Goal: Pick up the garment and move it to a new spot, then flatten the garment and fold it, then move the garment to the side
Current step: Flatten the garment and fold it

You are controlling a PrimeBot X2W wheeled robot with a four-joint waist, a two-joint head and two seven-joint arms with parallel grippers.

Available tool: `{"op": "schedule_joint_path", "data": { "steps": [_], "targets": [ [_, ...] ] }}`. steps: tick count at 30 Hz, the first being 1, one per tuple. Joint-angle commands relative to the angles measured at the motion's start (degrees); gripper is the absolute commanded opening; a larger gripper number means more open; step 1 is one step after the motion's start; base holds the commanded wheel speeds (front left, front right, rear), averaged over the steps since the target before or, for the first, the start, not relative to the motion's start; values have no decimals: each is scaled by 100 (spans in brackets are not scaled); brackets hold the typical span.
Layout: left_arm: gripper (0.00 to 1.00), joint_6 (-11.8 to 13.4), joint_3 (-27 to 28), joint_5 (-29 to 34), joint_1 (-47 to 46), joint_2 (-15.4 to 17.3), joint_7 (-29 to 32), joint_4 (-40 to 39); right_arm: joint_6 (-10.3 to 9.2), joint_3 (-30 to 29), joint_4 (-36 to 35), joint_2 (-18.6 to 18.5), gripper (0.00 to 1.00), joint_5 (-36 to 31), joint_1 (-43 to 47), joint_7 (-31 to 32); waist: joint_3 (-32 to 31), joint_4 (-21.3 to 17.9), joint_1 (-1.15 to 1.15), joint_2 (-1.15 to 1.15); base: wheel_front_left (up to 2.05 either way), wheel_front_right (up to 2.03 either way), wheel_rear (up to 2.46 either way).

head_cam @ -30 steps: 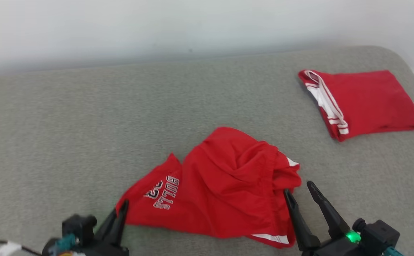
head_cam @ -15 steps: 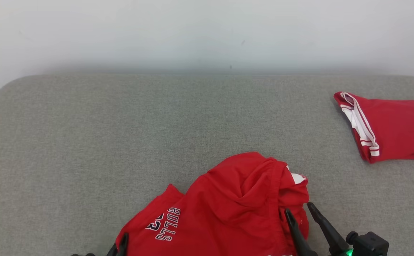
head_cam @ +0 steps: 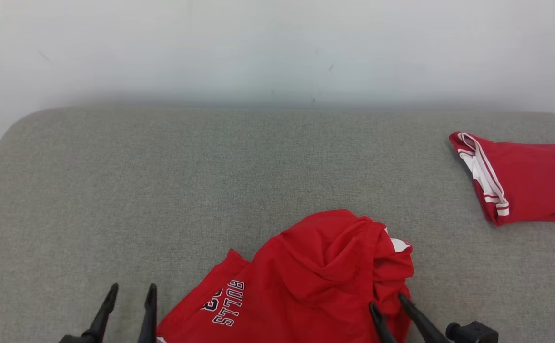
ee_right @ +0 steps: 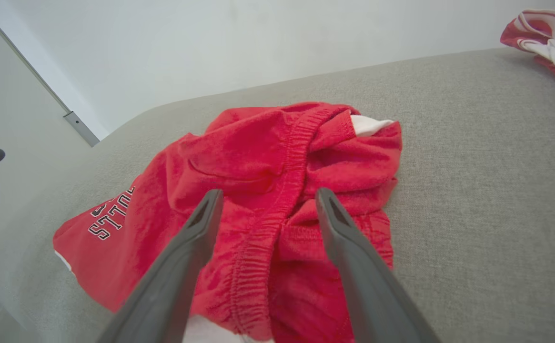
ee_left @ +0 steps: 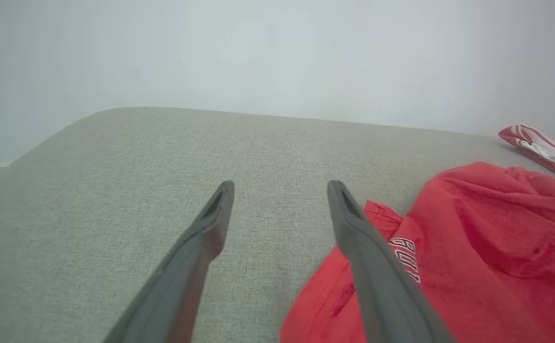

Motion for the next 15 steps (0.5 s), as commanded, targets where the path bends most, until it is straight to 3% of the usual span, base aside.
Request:
{"op": "schedule_joint_path", "data": {
  "steps": [1, 15],
  "targets": [
    [100, -22, 127, 153, 133, -47, -18, -67, 3, 63, 54, -7, 100, 56, -21, 1, -21, -7, 1, 0, 0, 0, 0],
    [100, -225, 998, 811, 422, -578, -18, -257, 3, 679, 681, -219, 100, 464, -164, 146, -72, 75, 1, 0, 0, 0, 0]
  ]
}}
